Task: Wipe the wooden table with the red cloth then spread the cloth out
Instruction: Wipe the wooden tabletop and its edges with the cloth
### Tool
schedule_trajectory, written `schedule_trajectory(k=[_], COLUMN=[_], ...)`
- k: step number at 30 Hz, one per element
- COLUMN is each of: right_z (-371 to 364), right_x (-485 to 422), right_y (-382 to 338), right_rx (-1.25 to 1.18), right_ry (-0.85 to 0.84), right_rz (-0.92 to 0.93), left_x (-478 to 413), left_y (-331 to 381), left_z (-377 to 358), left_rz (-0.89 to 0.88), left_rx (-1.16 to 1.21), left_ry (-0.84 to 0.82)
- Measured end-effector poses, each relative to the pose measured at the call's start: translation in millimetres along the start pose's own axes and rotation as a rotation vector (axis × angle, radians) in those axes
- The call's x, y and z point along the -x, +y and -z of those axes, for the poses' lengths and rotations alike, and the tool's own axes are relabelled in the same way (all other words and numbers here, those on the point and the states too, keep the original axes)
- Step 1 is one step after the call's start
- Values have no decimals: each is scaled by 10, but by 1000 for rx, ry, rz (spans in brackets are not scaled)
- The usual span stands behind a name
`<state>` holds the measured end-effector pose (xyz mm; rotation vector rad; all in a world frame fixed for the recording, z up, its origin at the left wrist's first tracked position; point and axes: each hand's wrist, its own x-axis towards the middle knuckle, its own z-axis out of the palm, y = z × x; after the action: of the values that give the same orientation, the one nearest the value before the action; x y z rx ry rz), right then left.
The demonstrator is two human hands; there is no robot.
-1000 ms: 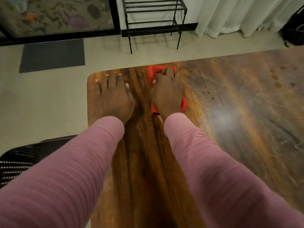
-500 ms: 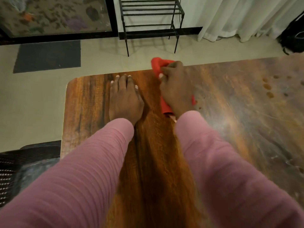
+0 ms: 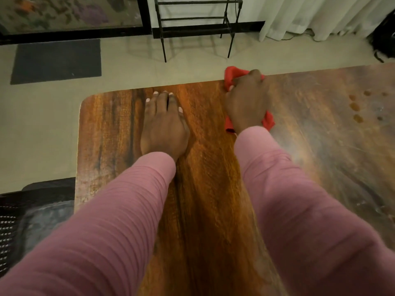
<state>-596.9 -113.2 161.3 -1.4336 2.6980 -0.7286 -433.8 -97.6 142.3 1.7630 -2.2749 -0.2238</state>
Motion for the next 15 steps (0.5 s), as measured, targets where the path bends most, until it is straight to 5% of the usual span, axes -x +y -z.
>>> schedule_trajectory(k=[5,11,15], right_z=[6,109,-8], right_x=[134,-146,161], right_y=[-26,304,-16], right_rx=[-26,99,-1], right_ry=[-193,-11,-80], right_rz=[416,17,157], left_x=[7,-3,0], left_y=[-9,-1,3], left_z=[10,-3,-15], left_rz=[7,-23,-25], left_rx=[-12,4,11], left_ry=[1,-2,-1])
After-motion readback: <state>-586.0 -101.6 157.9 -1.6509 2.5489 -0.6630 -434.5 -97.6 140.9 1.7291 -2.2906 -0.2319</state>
